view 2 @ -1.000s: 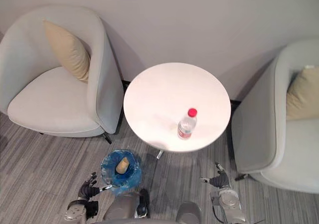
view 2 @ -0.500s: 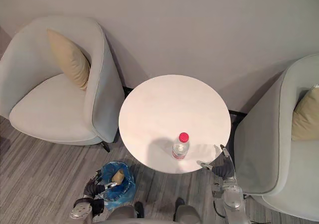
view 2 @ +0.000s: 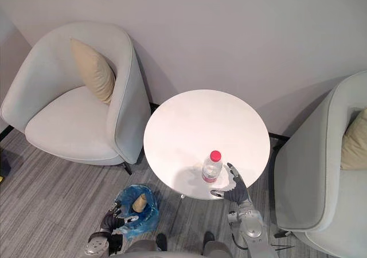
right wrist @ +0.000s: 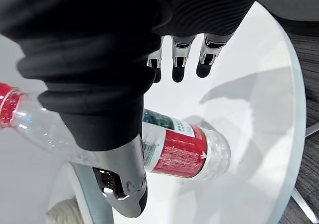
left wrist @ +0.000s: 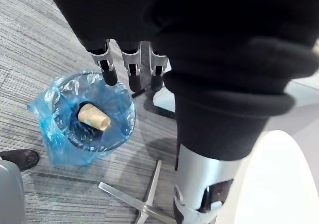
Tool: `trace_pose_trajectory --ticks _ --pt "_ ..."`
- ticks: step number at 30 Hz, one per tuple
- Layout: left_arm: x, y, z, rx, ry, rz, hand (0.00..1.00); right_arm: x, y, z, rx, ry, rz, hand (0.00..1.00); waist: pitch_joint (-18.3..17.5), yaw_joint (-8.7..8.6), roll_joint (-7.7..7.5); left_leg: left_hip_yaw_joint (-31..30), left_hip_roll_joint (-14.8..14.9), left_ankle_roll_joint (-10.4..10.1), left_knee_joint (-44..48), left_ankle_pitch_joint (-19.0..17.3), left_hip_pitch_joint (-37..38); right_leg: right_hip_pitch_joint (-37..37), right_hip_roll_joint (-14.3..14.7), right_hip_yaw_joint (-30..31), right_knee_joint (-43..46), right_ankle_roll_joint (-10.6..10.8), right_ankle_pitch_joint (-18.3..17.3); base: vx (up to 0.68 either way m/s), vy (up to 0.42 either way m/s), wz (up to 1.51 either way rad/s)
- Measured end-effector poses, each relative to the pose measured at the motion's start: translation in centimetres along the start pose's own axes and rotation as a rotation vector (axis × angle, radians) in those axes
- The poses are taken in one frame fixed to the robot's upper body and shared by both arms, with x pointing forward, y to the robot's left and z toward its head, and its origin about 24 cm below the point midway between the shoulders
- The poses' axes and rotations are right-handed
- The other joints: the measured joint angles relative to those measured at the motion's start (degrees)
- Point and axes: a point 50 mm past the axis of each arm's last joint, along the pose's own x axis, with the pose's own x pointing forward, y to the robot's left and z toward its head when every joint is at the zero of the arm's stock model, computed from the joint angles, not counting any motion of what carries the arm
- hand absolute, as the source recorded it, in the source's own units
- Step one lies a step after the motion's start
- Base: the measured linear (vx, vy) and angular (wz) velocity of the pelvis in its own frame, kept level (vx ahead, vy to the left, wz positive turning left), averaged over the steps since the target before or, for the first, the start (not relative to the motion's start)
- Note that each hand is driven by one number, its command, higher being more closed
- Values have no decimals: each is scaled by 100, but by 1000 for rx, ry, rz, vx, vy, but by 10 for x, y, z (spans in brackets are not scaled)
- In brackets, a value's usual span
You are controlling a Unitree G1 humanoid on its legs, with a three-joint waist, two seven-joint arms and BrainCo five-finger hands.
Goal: Gather rubbish on tea table into small bin, then transfer packed bag to large trash can.
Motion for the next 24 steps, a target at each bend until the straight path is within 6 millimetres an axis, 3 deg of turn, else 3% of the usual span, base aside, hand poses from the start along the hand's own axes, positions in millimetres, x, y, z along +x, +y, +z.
trace_pose_trajectory --ticks 9,16,17,24 --pt "-4 1 -7 0 16 2 0 22 6 10 -9 -27 -9 0 -14 46 -23 -148 -63 9 -135 76 -103 -10 -37 -158 -175 12 63 -32 -8 9" --pt "-5 0 -8 -5 16 1 0 53 7 30 12 -71 -63 0 39 274 48 -350 -150 39 -61 117 -371 -114 -94 -391 -212 23 69 51 3 17" --pt "-4 0 -7 -7 12 0 0 56 6 34 15 -81 -74 100 57 300 70 -382 -190 41 -52 118 -398 -114 -94 -421 -223 25 68 23 12 23" --pt "-5 -1 -5 -19 0 -3 0 79 0 59 53 -134 -104 100 296 379 196 -606 -220 69 84 139 -657 -233 -138 -611 -155 40 50 -21 0 17"
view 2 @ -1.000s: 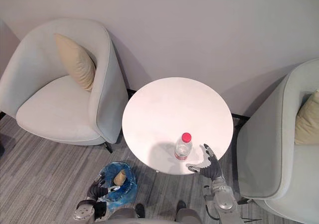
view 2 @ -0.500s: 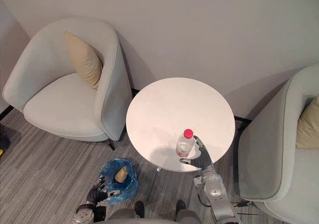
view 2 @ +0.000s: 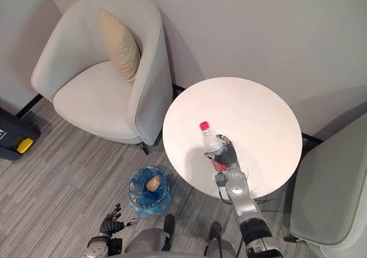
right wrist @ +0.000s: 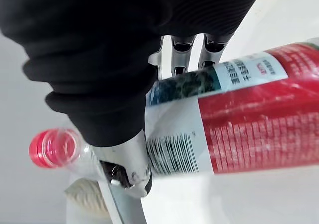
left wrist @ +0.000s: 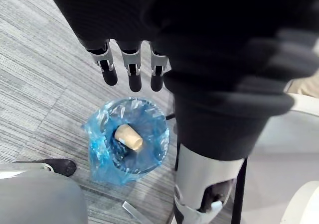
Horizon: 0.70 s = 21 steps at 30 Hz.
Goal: Gather rubbish on tea table into small bin, then transfer packed bag to large trash can.
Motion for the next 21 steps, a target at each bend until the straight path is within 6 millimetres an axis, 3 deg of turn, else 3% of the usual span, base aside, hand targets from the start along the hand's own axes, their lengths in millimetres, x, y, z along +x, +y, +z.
trace_pose_trajectory --ticks 6,15,21 --pt "0 -2 0 -13 1 -14 0 1 -5 1 30 7 -39 100 80 69 36 -86 -29 1 78 -1 -81 -76 -37 -31 162 58 -89 -42 -3 7" --pt "0 -5 2 -38 -10 -12 0 -16 -12 44 85 -211 -49 100 103 61 0 -238 -114 56 115 -43 30 -23 -149 -169 508 34 -353 -2 -1 11" --pt "0 -10 4 -49 -15 -19 0 -26 -6 45 90 -240 -12 100 102 60 0 -816 -268 6 129 164 -145 153 -259 -867 511 22 -482 1 -36 58"
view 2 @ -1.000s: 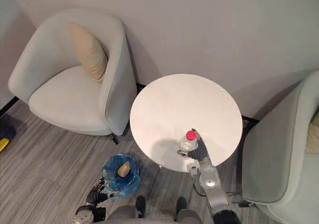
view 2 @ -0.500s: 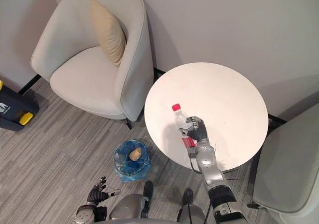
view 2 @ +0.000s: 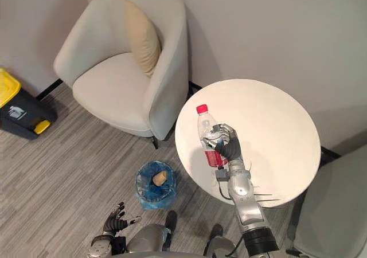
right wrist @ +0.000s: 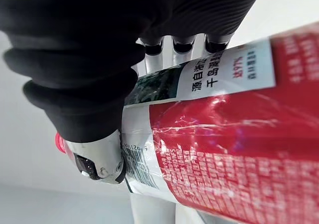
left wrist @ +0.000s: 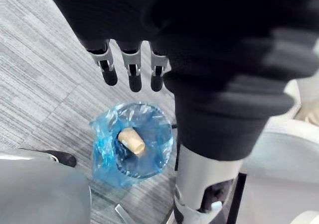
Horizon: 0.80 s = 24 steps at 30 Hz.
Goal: Gather rubbish on tea table into small bin, then transfer packed bag to large trash can.
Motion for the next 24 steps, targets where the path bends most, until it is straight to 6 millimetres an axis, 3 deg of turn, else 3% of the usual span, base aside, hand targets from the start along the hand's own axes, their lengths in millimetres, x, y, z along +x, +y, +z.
trace_pose_trajectory --ticks 2,4,5,6,7,8,9,10,11,12,13,16,18,19,20,22,24 --pt "1 -1 2 -1 -7 -1 0 0 2 0 4 -2 6 100 1 19 1 110 -40 -81 1 227 -166 -15 -85 -246 5 -23 -14 -59 -2 78" --pt "1 -3 4 -4 -17 -4 0 0 5 2 20 -6 3 100 7 24 -15 733 -152 -17 -71 714 -318 34 -267 -574 14 -82 -13 -96 15 78" --pt "1 -3 5 -6 -20 -5 0 0 6 2 21 -6 5 100 14 35 -33 916 -150 -27 -201 792 -252 58 -327 -686 -4 -97 7 -114 43 75" --pt "0 -4 3 -7 -14 -8 0 -1 8 2 29 -7 6 100 13 10 -27 1858 85 454 385 204 -301 78 -401 -892 50 -100 5 -76 61 49" --pt "0 -4 2 -6 -11 -8 0 -1 8 2 27 -7 6 100 15 -4 -44 2165 204 503 655 -21 -268 92 -443 -939 69 -96 4 -58 75 60" --pt "0 -5 1 -6 -6 -10 0 -1 7 2 26 -6 4 100 -10 -66 -20 2649 437 391 801 -253 -112 133 -503 -1036 86 -49 19 -8 116 54" --pt "-1 -7 -1 -11 0 -11 0 -2 5 1 23 -3 -3 100 -57 -152 56 2799 582 304 665 -245 49 155 -491 -1158 91 4 28 -3 141 62" --pt "-1 -11 -2 -19 6 -13 0 -2 2 0 18 1 -14 100 -121 -165 184 2706 585 132 250 -340 219 144 -458 -1222 108 75 52 -8 181 47" --pt "-1 -12 -3 -18 8 -12 0 -2 1 0 20 3 -17 100 -139 -160 214 2709 562 155 92 -375 294 140 -443 -1229 103 104 67 6 185 33" --pt "-1 -9 -4 -13 13 -6 0 -3 3 -1 27 8 -17 100 -88 -133 50 2693 453 162 -14 -351 340 140 -518 -1233 96 167 107 1 195 21" --pt "-1 -8 -3 -20 5 -2 0 -4 5 -2 36 13 -15 100 -84 -104 -19 2661 399 170 3 -356 331 141 -537 -1246 130 178 112 12 142 27" --pt "-1 -6 -2 -3 -1 -1 0 -7 17 -1 54 16 30 100 -75 -141 -62 2515 197 404 531 -709 152 -128 -1045 -1147 1143 351 -243 2 156 28" --pt "0 -6 0 15 -11 -13 0 -9 22 -1 51 16 69 100 9 -163 -4 2341 114 528 1035 -1012 -8 -658 -1348 -544 2427 186 -328 -43 171 33" --pt "0 -4 1 28 -16 -12 0 -9 23 -1 51 16 80 100 62 -196 8 2211 93 553 1168 -1075 -49 -895 -1309 -100 2773 130 -454 -30 102 68" --pt "1 -2 2 44 -17 -15 0 -9 23 -1 49 17 86 100 97 -304 6 1989 77 569 1328 -1142 -177 -1090 -1037 533 2887 163 -713 -10 24 79" --pt "3 1 4 56 -25 -8 0 -7 20 -1 29 9 95 100 205 -312 -4 1705 50 537 1420 -1176 -319 -1413 -601 1252 2768 176 -906 3 -55 92" --pt "4 2 6 64 -31 -9 0 -5 18 1 -5 -9 118 100 276 -332 27 1490 31 499 1586 -1145 -520 -1726 -331 1546 2498 185 -889 12 -90 89"
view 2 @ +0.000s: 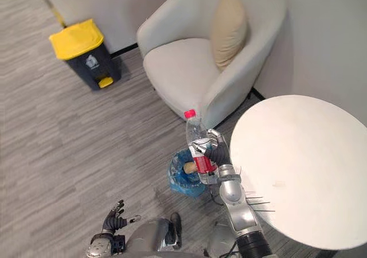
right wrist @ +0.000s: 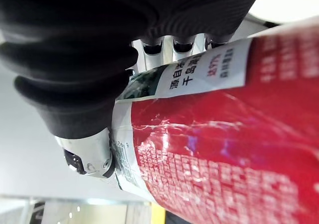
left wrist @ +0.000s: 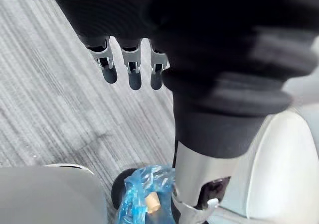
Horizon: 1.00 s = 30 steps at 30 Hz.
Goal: Gather rubbish on tea table into small bin, then transfer packed bag to large trash can.
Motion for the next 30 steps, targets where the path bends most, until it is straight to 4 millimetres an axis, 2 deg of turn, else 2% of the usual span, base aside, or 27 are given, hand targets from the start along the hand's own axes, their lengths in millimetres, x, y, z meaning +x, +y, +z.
trace_pose_trajectory --ticks 1,2,3,4,7,11,13,14,18,20,22,23,25,30 --pt "3 3 6 11 -19 3 0 6 -3 5 -22 -26 8 100 92 -1 -55 -142 -78 -102 400 -68 -301 -193 16 -5 -294 3 207 4 -142 106" --pt "8 1 14 7 -42 0 0 15 -6 13 -43 -63 11 100 251 -45 7 -268 -79 -193 838 -144 -639 -356 10 -68 -138 35 400 -7 -154 101" --pt "10 -1 19 4 -58 -3 0 22 -8 17 -62 -84 17 100 328 -90 59 -287 -25 -206 994 -149 -825 -471 33 -136 -47 24 401 -48 -146 65" --pt "11 -2 26 -1 -88 -7 0 40 -10 31 -103 -141 37 100 475 -81 90 -295 49 -212 1088 -150 -1129 -779 79 -201 98 -39 371 -45 -104 26" --pt "16 -4 39 -12 -127 -7 0 61 -20 51 -174 -214 38 100 817 -61 167 -354 154 -322 1053 -82 -1498 -1103 133 -350 181 -152 421 -90 -135 22" --pt "27 -7 62 -41 -186 1 0 79 -35 58 -251 -218 20 100 825 56 171 -402 154 -420 1256 11 -2310 -1899 114 -383 489 -217 410 -124 -66 17" --pt "35 -10 89 -82 -254 11 0 92 -43 73 -279 -261 -23 100 912 63 181 -456 154 -429 1632 8 -3071 -2601 47 -478 890 -292 356 -148 -34 27" --pt "36 -10 97 -97 -274 14 0 94 -45 78 -282 -276 -37 100 938 61 184 -498 156 -429 1741 8 -3266 -2774 28 -500 1007 -315 333 -162 -42 31" --pt "36 -17 164 -238 -488 41 0 106 -54 118 -298 -401 -131 100 1297 193 166 -495 248 -428 2642 -128 -4623 -4044 -83 -546 1977 -411 110 -154 -65 24" --pt "30 -17 189 -311 -574 51 0 111 -51 140 -288 -476 -161 100 1401 203 162 -445 362 -406 3125 -161 -5394 -4760 -159 -577 2473 -428 -31 -158 -112 27" --pt "27 -17 198 -327 -609 52 0 113 -51 149 -274 -494 -189 100 1426 201 143 -422 401 -409 3338 -159 -5780 -5132 -204 -583 2714 -462 -83 -93 -55 17" --pt "23 -14 208 -364 -650 61 0 115 -51 154 -247 -497 -222 100 1459 278 130 -432 431 -408 3515 -160 -6046 -5383 -204 -584 2898 -474 -92 -64 -29 5" --pt "20 -12 215 -378 -679 64 0 117 -54 157 -242 -496 -249 100 1461 354 128 -430 430 -409 3645 -160 -6253 -5594 -233 -561 3046 -473 -117 -71 -10 4" --pt "13 -2 226 -439 -744 93 0 122 -61 174 -222 -538 -309 100 1461 353 127 -355 490 -407 3853 -157 -6747 -6096 -306 -515 3314 -406 -205 -92 6 10"
